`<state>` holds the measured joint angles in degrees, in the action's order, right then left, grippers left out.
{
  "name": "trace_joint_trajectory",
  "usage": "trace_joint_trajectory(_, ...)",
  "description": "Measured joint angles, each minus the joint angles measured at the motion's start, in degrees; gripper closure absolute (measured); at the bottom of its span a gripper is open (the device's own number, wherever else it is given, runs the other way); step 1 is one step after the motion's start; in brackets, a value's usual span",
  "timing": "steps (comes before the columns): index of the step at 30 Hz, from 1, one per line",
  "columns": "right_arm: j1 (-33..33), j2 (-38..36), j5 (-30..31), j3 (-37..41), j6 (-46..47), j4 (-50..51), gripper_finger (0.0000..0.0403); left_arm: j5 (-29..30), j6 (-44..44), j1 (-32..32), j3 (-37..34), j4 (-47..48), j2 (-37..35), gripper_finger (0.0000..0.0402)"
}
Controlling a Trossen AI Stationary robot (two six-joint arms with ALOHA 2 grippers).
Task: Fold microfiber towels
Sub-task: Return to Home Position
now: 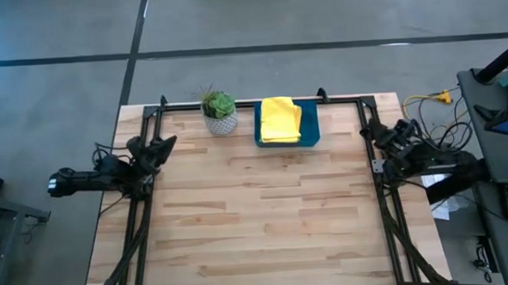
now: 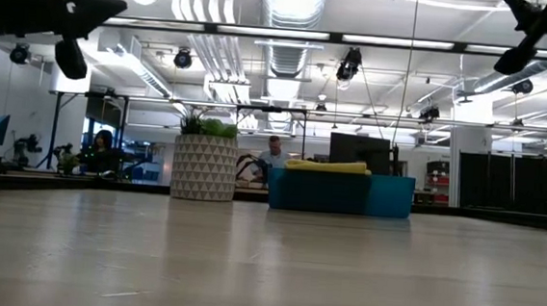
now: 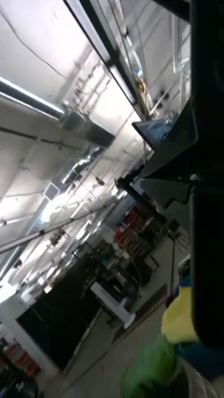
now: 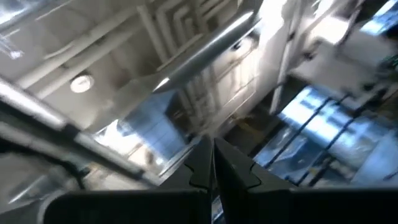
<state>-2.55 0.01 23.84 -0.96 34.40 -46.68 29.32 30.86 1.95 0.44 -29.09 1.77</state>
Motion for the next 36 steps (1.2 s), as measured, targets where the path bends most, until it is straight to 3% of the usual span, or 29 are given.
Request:
trace_joint_trajectory(2,-2.1,0.0,4.2,0.0,-3.5,-1.4,0.0394,1.3,0.2,0.0,0.0,1.5,-0.3,0.0401)
trace_joint_trajectory(8,-5.5,0.0,4.4,0.5,-5.3,0.9,0.0394,1.2,1.3,0.3,-0.1,8.6,-0.3,0.0401)
trace_joint_trajectory(12,-5.7,0.0,4.7,0.5,1.6,12.0,0.0394,2.7,8.3,0.3,-0.1,17.0,-0.3,0.0401)
trace_joint_trajectory(15,-5.7,0.0,4.3,0.5,5.7,17.6,0.0394,-1.7,12.7,0.3,-0.1,21.8,-0.3,0.0401)
trace_joint_trajectory(18,-5.7,0.0,3.2,0.5,8.2,24.3,0.0394,-7.7,12.2,0.4,-0.1,24.8,-0.3,0.0401)
trace_joint_trajectory(23,-5.7,0.5,3.7,0.4,13.1,42.7,0.0394,-8.5,9.0,0.4,-0.1,25.2,1.5,0.0401)
trace_joint_trajectory(25,-5.7,1.4,3.6,0.3,14.3,43.5,0.0394,-8.6,8.9,0.3,-0.1,25.2,2.5,0.0401)
trace_joint_trajectory(29,-5.7,2.1,2.0,-0.1,11.1,43.4,0.0394,-9.2,8.8,0.3,-0.1,25.3,5.0,0.0401)
trace_joint_trajectory(36,-5.7,2.8,-5.6,-0.3,-6.4,45.9,0.0394,-9.7,8.8,0.3,-0.2,25.3,9.7,0.0401)
